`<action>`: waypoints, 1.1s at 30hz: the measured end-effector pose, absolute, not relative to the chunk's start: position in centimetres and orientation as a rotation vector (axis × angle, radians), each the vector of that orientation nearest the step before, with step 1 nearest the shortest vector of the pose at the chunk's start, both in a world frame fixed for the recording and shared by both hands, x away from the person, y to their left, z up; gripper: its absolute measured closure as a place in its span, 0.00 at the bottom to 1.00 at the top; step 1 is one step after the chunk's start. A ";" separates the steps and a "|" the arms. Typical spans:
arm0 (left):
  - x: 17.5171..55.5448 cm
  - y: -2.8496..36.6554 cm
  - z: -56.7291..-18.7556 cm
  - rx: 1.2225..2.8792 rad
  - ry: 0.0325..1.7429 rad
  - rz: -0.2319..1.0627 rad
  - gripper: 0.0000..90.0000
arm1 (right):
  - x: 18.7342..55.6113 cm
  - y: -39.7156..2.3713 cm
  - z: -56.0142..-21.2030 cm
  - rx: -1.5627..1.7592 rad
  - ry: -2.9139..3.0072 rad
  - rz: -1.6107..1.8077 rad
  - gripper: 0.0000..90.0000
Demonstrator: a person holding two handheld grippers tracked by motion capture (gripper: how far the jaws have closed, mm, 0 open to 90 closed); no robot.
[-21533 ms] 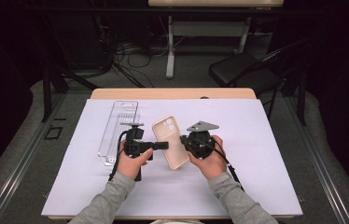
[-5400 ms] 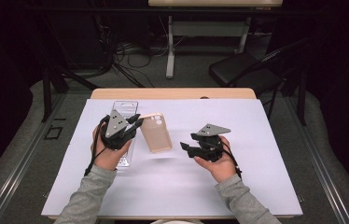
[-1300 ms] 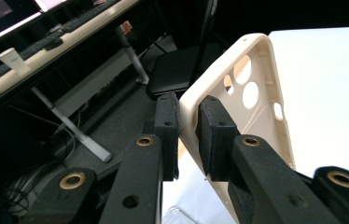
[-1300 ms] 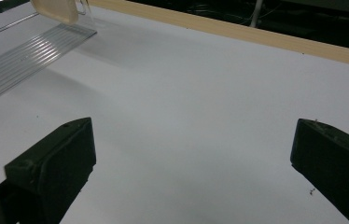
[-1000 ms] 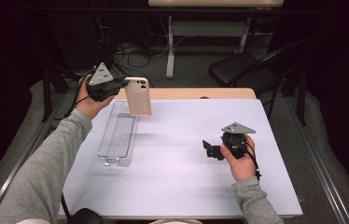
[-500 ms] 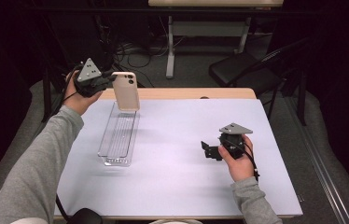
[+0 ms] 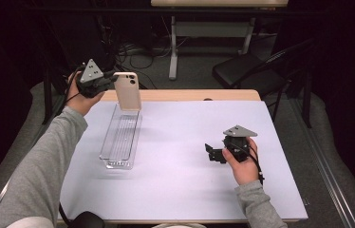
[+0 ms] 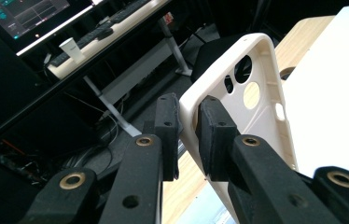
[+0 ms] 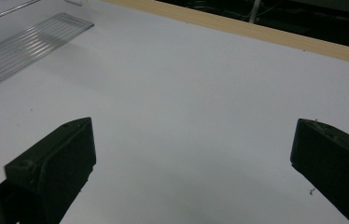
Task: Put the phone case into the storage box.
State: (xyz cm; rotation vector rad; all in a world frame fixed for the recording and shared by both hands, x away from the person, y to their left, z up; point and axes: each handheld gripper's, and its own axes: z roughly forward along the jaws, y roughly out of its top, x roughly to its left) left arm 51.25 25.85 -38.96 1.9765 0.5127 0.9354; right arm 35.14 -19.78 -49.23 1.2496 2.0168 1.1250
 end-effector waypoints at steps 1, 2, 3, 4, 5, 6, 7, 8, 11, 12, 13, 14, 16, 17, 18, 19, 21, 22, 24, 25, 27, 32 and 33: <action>51.4 25.9 -39.1 1.976 0.512 0.937 0.88 | 35.1 -19.8 -49.2 1.243 2.014 1.126 0.00; 51.4 25.9 -39.2 1.974 0.512 0.946 0.88 | 35.1 -19.8 -49.3 1.246 2.012 1.127 0.00; 51.5 25.9 -39.2 1.973 0.515 0.948 0.88 | 35.1 -19.9 -49.3 1.250 2.011 1.126 0.00; 51.7 25.9 -39.3 1.972 0.516 0.948 0.88 | 35.0 -19.9 -49.3 1.254 2.007 1.125 0.00; 51.8 25.9 -39.4 1.971 0.518 0.949 0.88 | 35.0 -20.0 -49.3 1.253 2.006 1.123 0.00; 51.9 25.9 -39.5 1.970 0.521 0.951 0.88 | 34.9 -20.0 -49.3 1.256 2.007 1.123 0.00; 52.0 26.0 -39.6 1.967 0.521 0.954 0.88 | 34.9 -20.1 -49.3 1.257 2.002 1.124 0.00; 52.1 26.1 -39.7 1.961 0.524 0.957 0.88 | 34.8 -20.2 -49.3 1.258 2.001 1.121 0.00; 52.3 26.2 -39.9 1.951 0.530 0.963 0.88 | 34.7 -20.4 -49.3 1.261 1.991 1.119 0.00; 52.4 26.3 -40.0 1.949 0.531 0.965 0.88 | 34.7 -20.5 -49.3 1.263 1.992 1.114 0.00; 52.4 26.3 -40.0 1.950 0.534 0.968 0.88 | 34.6 -20.5 -49.3 1.264 1.990 1.112 0.00; 52.5 26.4 -40.0 1.946 0.535 0.966 0.88 | 34.6 -20.6 -49.3 1.268 1.987 1.113 0.00; 52.5 26.6 -40.1 1.953 0.536 0.967 0.88 | 34.6 -20.7 -49.3 1.271 1.984 1.109 0.00; 52.5 26.6 -40.1 1.955 0.536 0.967 0.88 | 34.6 -20.8 -49.3 1.273 1.983 1.109 0.00; 52.5 26.7 -40.1 1.956 0.538 0.966 0.88 | 34.6 -20.8 -49.3 1.279 1.981 1.111 0.00; 52.5 26.7 -40.2 1.954 0.537 0.968 0.88 | 34.6 -20.8 -49.3 1.280 1.981 1.110 0.00; 52.5 26.9 -40.3 1.961 0.537 0.973 0.88 | 34.6 -20.8 -49.3 1.282 1.981 1.108 0.00; 52.5 27.0 -40.4 1.963 0.537 0.977 0.88 | 34.6 -20.7 -49.4 1.281 1.981 1.106 0.00; 52.6 27.1 -40.6 1.964 0.540 0.982 0.88 | 34.5 -20.7 -49.4 1.281 1.984 1.103 0.00; 52.6 27.2 -40.8 1.961 0.542 0.984 0.88 | 34.5 -20.7 -49.4 1.279 1.986 1.102 0.00; 52.6 27.2 -41.1 1.957 0.546 0.981 0.88 | 34.5 -20.7 -49.4 1.278 1.987 1.102 0.00; 52.5 27.2 -42.3 1.961 0.541 0.985 0.88 | 34.5 -20.7 -49.5 1.276 1.987 1.098 0.00; 52.5 27.1 -42.5 1.957 0.543 0.984 0.88 | 34.5 -20.7 -49.5 1.278 1.988 1.098 0.00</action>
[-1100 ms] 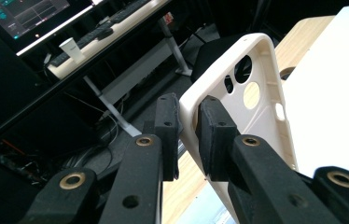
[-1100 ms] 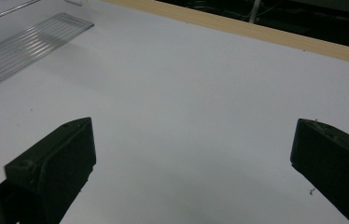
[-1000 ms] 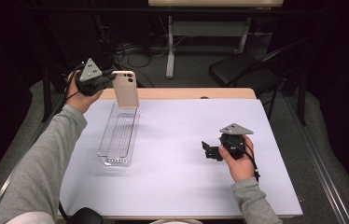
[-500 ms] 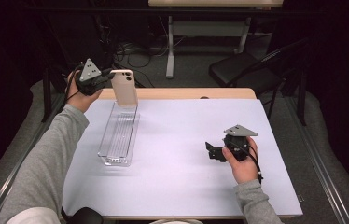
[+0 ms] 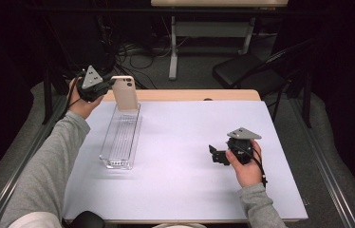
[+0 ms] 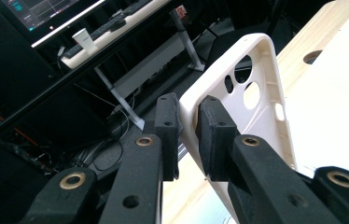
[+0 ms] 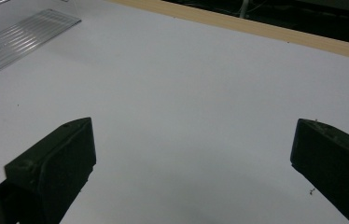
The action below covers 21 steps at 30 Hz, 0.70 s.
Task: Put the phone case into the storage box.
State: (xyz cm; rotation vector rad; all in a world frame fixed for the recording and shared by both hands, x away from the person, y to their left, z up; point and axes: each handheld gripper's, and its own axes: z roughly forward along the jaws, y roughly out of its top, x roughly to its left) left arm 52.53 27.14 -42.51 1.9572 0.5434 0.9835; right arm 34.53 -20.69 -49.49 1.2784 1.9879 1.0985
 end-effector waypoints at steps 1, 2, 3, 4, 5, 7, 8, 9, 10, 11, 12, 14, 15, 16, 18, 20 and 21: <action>52.6 27.1 -42.6 1.959 0.540 0.985 0.88 | 34.6 -20.7 -49.5 1.277 1.988 1.100 0.00; 52.6 27.1 -42.9 1.962 0.540 0.986 0.88 | 34.6 -20.7 -49.6 1.277 1.987 1.100 0.00; 52.6 27.0 -43.0 1.967 0.538 0.986 0.88 | 34.6 -20.6 -49.6 1.280 1.989 1.098 0.00; 52.6 27.0 -43.2 1.972 0.538 0.987 0.88 | 34.6 -20.6 -49.6 1.276 1.991 1.097 0.00; 52.7 27.0 -43.4 1.966 0.544 0.983 0.88 | 34.6 -20.6 -49.6 1.275 1.991 1.098 0.00; 52.7 26.9 -43.7 1.974 0.545 0.984 0.88 | 34.6 -20.5 -49.6 1.276 1.997 1.095 0.00; 52.7 26.9 -43.8 1.980 0.544 0.989 0.88 | 34.6 -20.5 -49.6 1.273 1.996 1.096 0.00; 52.8 26.8 -44.0 1.993 0.540 0.995 0.88 | 34.6 -20.5 -49.6 1.272 1.997 1.096 0.00; 52.8 26.8 -44.1 1.997 0.540 0.997 0.88 | 34.6 -20.5 -49.6 1.272 1.997 1.095 0.00; 52.8 26.8 -44.3 1.995 0.543 1.000 0.88 | 34.6 -20.5 -49.6 1.273 1.996 1.097 0.00; 52.8 26.9 -44.4 1.990 0.544 0.997 0.88 | 34.6 -20.5 -49.6 1.272 1.995 1.098 0.00; 52.8 26.9 -44.7 1.982 0.540 1.001 0.88 | 34.5 -20.5 -49.6 1.273 1.994 1.099 0.00; 52.8 26.9 -44.8 1.978 0.544 0.997 0.88 | 34.5 -20.6 -49.7 1.275 1.995 1.098 0.00; 52.8 26.9 -44.9 1.977 0.545 0.992 0.88 | 34.5 -20.6 -49.7 1.273 1.995 1.097 0.00; 52.8 26.9 -45.0 1.978 0.539 0.999 0.88 | 34.5 -20.7 -49.7 1.276 1.996 1.097 0.00; 52.8 26.8 -45.1 1.978 0.537 0.995 0.88 | 34.5 -20.7 -49.8 1.275 1.997 1.094 0.00; 52.8 26.8 -45.2 1.977 0.536 0.997 0.88 | 34.5 -20.7 -49.8 1.275 1.998 1.092 0.00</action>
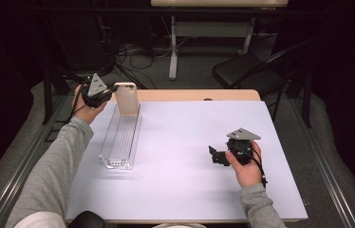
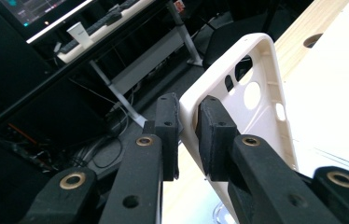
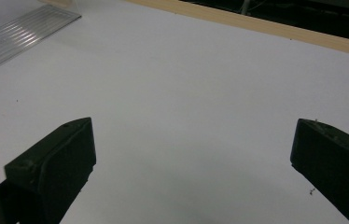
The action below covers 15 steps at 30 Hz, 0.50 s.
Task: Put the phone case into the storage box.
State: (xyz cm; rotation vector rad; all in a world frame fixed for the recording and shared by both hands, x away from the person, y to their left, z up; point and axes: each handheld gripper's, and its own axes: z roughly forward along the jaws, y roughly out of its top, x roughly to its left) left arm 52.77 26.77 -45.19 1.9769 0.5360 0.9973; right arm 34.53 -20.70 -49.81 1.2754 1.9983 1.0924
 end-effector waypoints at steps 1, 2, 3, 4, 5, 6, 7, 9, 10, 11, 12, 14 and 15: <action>52.8 26.8 -45.2 1.979 0.540 0.991 0.88 | 34.5 -20.7 -49.8 1.275 1.999 1.093 0.00; 52.8 26.7 -45.3 1.980 0.536 0.995 0.88 | 34.5 -20.7 -49.8 1.275 1.999 1.094 0.00; 52.8 26.7 -45.4 1.982 0.536 0.994 0.88 | 34.5 -20.7 -49.8 1.275 1.997 1.095 0.00; 52.8 26.6 -45.5 1.985 0.535 0.994 0.88 | 34.5 -20.7 -49.8 1.270 2.000 1.095 0.00; 52.8 26.6 -45.5 1.989 0.530 1.001 0.88 | 34.5 -20.6 -49.8 1.272 2.000 1.096 0.00; 52.8 26.5 -45.6 1.989 0.533 0.996 0.88 | 34.5 -20.7 -49.8 1.272 2.000 1.094 0.00; 52.9 26.5 -45.7 1.990 0.529 1.000 0.88 | 34.5 -20.7 -49.8 1.273 2.000 1.093 0.00; 52.9 26.5 -45.8 1.995 0.525 0.998 0.88 | 34.5 -20.7 -49.9 1.273 2.001 1.093 0.00; 52.9 26.5 -45.8 1.997 0.523 1.003 0.88 | 34.5 -20.7 -49.9 1.272 2.002 1.093 0.00; 52.9 26.5 -45.8 1.998 0.526 0.997 0.88 | 34.4 -20.7 -49.9 1.271 2.003 1.094 0.00; 52.9 26.5 -45.9 1.998 0.522 1.004 0.88 | 34.4 -20.7 -49.9 1.271 2.004 1.093 0.00; 52.9 26.5 -45.9 1.999 0.518 1.004 0.88 | 34.4 -20.7 -50.0 1.271 2.009 1.091 0.00; 52.9 26.5 -45.9 1.998 0.515 1.014 0.88 | 34.4 -20.7 -50.1 1.274 2.011 1.090 0.00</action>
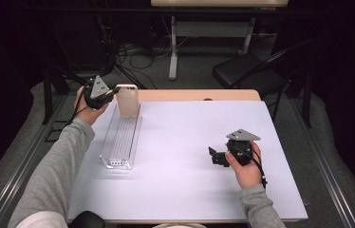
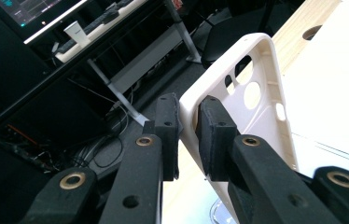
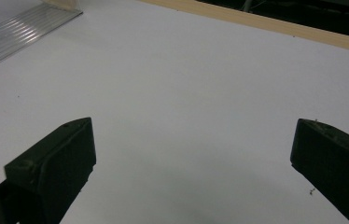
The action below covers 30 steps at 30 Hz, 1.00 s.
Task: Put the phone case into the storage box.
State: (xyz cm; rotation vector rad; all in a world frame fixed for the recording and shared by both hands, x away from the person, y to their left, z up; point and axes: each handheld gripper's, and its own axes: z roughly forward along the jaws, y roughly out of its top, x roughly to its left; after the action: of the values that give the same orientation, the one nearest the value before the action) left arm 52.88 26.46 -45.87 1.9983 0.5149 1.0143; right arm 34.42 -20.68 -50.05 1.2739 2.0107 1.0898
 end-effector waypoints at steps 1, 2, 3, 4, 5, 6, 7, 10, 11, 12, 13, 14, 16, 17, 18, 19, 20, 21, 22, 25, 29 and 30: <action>52.9 26.5 -45.9 1.998 0.514 1.011 0.88 | 34.4 -20.7 -50.1 1.274 2.010 1.090 0.00; 52.9 26.5 -45.9 2.003 0.515 1.011 0.88 | 34.4 -20.7 -50.1 1.274 2.010 1.091 0.00; 52.9 26.4 -46.0 2.004 0.512 1.022 0.88 | 34.4 -20.7 -50.1 1.275 2.009 1.092 0.00; 53.0 26.4 -46.0 2.006 0.513 1.013 0.88 | 34.4 -20.7 -50.2 1.274 2.009 1.091 0.00; 53.0 26.4 -46.1 2.007 0.511 1.017 0.88 | 34.4 -20.7 -50.2 1.275 2.011 1.091 0.00; 53.0 26.4 -46.1 2.008 0.509 1.022 0.88 | 34.4 -20.7 -50.2 1.276 2.012 1.092 0.00; 53.0 26.4 -46.2 2.005 0.511 1.016 0.88 | 34.4 -20.7 -50.2 1.273 2.013 1.091 0.00; 53.1 26.5 -46.2 2.019 0.504 1.033 0.88 | 34.4 -20.7 -50.2 1.271 2.014 1.090 0.00; 53.1 26.5 -46.2 2.021 0.504 1.037 0.88 | 34.4 -20.7 -50.2 1.272 2.014 1.090 0.00; 53.1 26.5 -46.2 2.022 0.504 1.038 0.88 | 34.4 -20.6 -50.3 1.275 2.015 1.092 0.00; 53.1 26.5 -46.2 2.023 0.507 1.038 0.88 | 34.4 -20.7 -50.3 1.274 2.016 1.090 0.00; 53.1 26.5 -46.2 2.024 0.508 1.039 0.88 | 34.4 -20.6 -50.3 1.278 2.015 1.091 0.00; 53.1 26.6 -46.2 2.031 0.515 1.044 0.88 | 34.4 -20.6 -50.3 1.275 2.015 1.093 0.00; 53.1 26.6 -46.2 2.031 0.518 1.045 0.88 | 34.4 -20.6 -50.3 1.275 2.015 1.093 0.00; 53.2 26.7 -46.2 2.030 0.528 1.044 0.88 | 34.4 -20.6 -50.3 1.272 2.017 1.091 0.00; 53.2 26.8 -46.2 2.036 0.532 1.049 0.88 | 34.4 -20.6 -50.3 1.273 2.019 1.089 0.00; 53.2 26.8 -46.2 2.036 0.535 1.049 0.88 | 34.5 -20.6 -50.3 1.270 2.018 1.090 0.00; 53.2 26.8 -46.2 2.039 0.539 1.053 0.88 | 34.5 -20.6 -50.3 1.269 2.018 1.089 0.00; 53.3 26.8 -46.3 2.038 0.540 1.054 0.88 | 34.5 -20.6 -50.3 1.265 2.019 1.089 0.00; 53.3 26.8 -46.2 2.038 0.546 1.054 0.88 | 34.5 -20.5 -50.3 1.266 2.019 1.089 0.00; 53.4 26.7 -46.2 2.032 0.567 1.051 0.87 | 34.5 -20.5 -50.3 1.268 2.018 1.092 0.00; 53.5 26.6 -46.2 2.031 0.569 1.052 0.87 | 34.5 -20.5 -50.3 1.264 2.019 1.092 0.00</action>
State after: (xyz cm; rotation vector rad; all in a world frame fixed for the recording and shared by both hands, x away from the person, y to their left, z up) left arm 53.46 26.65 -46.22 2.0315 0.5687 1.0520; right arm 34.47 -20.55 -50.31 1.2643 2.0193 1.0920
